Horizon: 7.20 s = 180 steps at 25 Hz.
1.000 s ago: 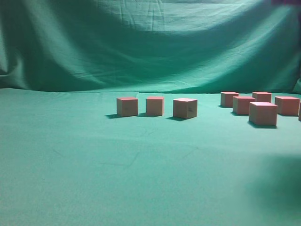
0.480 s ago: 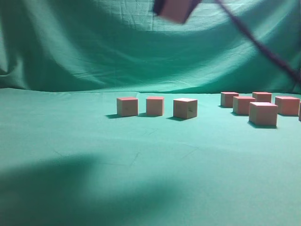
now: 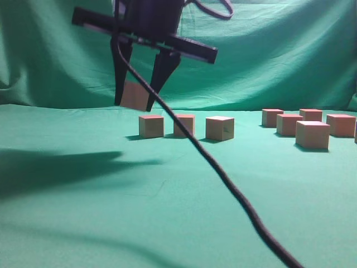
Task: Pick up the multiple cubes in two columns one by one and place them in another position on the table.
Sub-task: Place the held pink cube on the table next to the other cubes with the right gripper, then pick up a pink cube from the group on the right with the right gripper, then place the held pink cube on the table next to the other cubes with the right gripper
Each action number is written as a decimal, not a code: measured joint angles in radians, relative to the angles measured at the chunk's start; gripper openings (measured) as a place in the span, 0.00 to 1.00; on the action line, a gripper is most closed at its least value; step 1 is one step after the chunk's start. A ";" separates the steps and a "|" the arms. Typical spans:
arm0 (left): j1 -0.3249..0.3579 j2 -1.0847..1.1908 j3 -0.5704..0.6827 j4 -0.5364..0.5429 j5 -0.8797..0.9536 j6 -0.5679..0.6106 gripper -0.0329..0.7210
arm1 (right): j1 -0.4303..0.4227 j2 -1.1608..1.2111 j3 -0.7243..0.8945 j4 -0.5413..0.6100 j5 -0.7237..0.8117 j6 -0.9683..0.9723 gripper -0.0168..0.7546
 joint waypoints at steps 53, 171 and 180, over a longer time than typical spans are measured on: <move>0.000 0.000 0.000 0.000 0.000 0.000 0.04 | 0.011 0.166 -0.111 -0.087 -0.056 0.038 0.49; 0.000 0.000 0.000 0.000 0.000 0.000 0.04 | 0.050 0.056 -0.005 -0.120 0.060 -0.485 0.36; 0.000 0.000 0.000 0.000 0.000 0.000 0.04 | 0.081 0.056 -0.097 -0.092 0.125 -0.484 0.36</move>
